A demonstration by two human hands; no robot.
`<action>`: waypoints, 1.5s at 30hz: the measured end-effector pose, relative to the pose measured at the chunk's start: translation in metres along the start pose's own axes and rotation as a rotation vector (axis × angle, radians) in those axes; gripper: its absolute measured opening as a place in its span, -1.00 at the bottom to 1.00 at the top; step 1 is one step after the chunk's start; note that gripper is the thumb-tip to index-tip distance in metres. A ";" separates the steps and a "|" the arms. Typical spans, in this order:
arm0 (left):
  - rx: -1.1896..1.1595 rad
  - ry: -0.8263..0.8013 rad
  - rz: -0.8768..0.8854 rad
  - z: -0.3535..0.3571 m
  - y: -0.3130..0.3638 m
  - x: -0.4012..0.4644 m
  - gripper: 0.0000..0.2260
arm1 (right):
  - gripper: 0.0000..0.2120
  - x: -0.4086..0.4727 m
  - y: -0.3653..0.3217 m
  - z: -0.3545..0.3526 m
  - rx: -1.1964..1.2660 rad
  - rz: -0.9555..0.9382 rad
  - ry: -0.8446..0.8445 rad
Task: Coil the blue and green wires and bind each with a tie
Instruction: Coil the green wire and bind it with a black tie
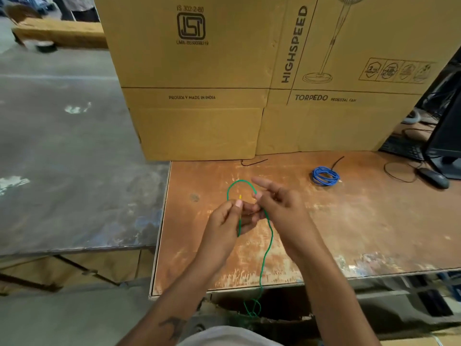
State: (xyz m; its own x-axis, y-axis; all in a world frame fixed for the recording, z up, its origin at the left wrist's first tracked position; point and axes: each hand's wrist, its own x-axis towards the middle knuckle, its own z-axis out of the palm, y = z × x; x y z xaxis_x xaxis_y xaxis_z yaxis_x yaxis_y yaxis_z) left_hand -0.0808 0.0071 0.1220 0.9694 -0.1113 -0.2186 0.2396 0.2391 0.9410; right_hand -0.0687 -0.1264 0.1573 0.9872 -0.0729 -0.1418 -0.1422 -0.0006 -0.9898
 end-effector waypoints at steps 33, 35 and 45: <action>-0.667 -0.042 -0.403 0.053 0.005 0.009 -0.82 | -0.76 -0.040 0.091 -0.093 -0.101 -0.016 -0.421; -0.802 -0.241 -0.480 0.040 0.011 0.012 -0.89 | -0.76 -0.039 0.107 -0.113 -0.080 0.077 -0.662; 0.340 -0.548 -0.210 0.031 0.028 -0.010 -0.70 | -0.80 -0.001 0.092 -0.121 0.493 0.623 -0.179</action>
State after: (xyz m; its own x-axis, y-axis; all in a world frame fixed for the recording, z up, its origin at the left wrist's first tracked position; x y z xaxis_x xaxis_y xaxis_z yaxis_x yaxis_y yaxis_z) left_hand -0.0851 -0.0152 0.1580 0.7162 -0.6162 -0.3275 0.3031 -0.1480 0.9414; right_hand -0.0915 -0.2469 0.0680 0.7399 0.2452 -0.6264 -0.6621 0.4298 -0.6139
